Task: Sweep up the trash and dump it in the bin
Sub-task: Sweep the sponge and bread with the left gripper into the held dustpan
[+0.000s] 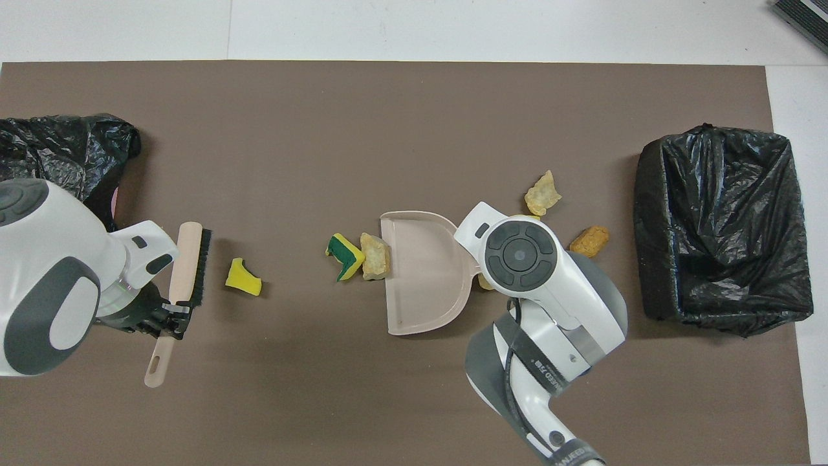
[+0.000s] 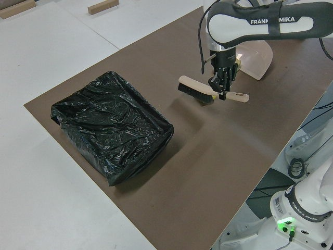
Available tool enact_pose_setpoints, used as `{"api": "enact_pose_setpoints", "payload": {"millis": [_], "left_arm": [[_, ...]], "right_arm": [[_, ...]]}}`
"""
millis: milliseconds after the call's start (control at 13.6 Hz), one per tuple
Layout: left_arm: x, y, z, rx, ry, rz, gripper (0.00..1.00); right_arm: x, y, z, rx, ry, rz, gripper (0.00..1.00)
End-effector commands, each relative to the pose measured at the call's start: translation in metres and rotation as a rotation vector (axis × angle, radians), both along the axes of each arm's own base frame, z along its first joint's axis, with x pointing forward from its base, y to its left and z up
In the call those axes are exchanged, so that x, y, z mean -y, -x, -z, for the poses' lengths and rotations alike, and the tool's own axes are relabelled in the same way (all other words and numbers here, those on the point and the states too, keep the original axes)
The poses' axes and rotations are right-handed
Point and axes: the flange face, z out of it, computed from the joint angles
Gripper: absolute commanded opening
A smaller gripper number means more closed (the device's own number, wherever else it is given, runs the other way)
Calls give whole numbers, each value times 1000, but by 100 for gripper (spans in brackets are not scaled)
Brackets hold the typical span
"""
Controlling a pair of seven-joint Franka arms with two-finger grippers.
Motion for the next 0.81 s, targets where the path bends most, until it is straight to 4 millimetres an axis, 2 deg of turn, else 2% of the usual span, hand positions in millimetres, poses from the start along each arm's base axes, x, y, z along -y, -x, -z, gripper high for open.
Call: {"api": "enact_pose_setpoints", "payload": {"millis": [0,73,293,366,440,513,733], "left_arm": [[-3,37,17,58,-31,-40,0],[1,40,27,48,-51,-82,0],[31,39,41,68,-67,-75,0],[49,39,47,79,-68,-63,0],[66,38,54,95,-72,-61,0],[77,35,60,102,-70,-64,0],[105,38,60,107,-13,-33,0]], "right_arm": [[-5,5,4,3,0,-46,0],[-5,5,8,-1,2,-43,0],[-29,12,22,5,-3,-16,0],[-34,12,26,11,-8,0,0],[-48,16,28,15,-10,-8,0],[-53,16,27,18,-12,-6,0],[-59,15,24,26,-19,1,0]]}}
